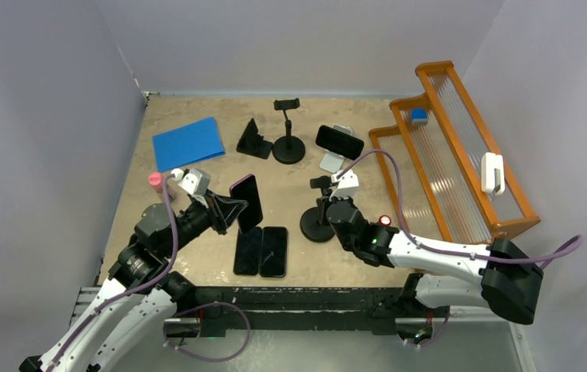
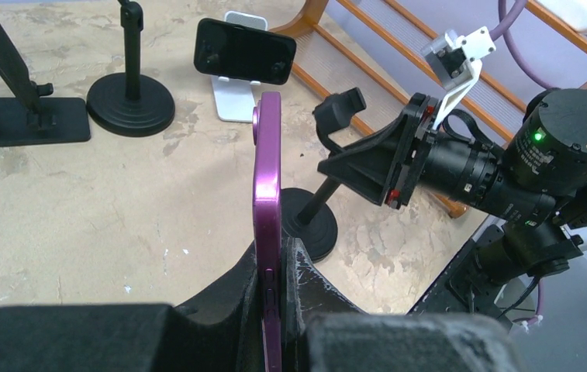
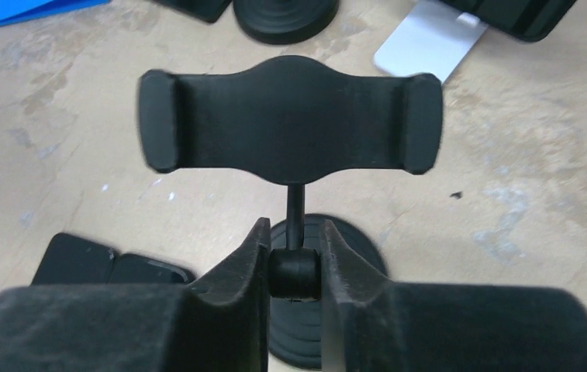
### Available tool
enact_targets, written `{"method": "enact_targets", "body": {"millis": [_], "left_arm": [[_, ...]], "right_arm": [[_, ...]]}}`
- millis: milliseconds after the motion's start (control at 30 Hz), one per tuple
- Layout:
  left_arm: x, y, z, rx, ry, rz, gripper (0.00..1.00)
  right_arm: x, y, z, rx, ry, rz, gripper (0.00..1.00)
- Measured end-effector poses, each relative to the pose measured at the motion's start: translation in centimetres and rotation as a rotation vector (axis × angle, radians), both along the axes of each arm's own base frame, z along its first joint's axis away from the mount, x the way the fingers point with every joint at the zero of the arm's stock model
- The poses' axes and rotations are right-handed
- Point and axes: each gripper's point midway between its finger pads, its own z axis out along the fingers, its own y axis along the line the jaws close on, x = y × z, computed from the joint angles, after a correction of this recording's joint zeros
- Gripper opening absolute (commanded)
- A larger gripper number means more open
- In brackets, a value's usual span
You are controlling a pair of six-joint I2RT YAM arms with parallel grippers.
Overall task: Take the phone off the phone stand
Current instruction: Move the phone stand to the center of the board.
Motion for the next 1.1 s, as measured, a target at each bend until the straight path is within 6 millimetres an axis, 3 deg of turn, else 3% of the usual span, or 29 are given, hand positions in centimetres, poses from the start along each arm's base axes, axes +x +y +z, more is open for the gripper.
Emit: {"method": "enact_targets", "body": {"millis": [33,200,367,667,1000,1100], "left_arm": [[0.0,0.0,0.0,0.0,0.0,0.0,0.0],[0.0,0.2,0.3,-0.005,-0.01,0.01,0.0],[-0.1,0.6,0.7,-0.015,-0.027,0.026,0.0],[-0.4,2.0,1.6,-0.038,-0.065,0.083,0.0],[-0.3,2.5,1.8,-0.043,-0.073,0.107,0.0],[-0.3,2.5,1.8,-0.043,-0.073,0.107,0.0]], "right_arm": [[0.1,-0.2,0.2,-0.019,-0.011,-0.001,0.0],[0.7,0.1,1.8,-0.025,-0.038,0.004,0.0],[1.7,1.7,3.9,-0.055,-0.076,0.034,0.0],[6.4,7.5,6.8,-0.116,-0.153,0.077,0.0],[13.1,12.7,4.4,-0.164,-0.135,0.106,0.0],[14.3,13.5,3.3,-0.172,-0.122,0.11,0.0]]}}
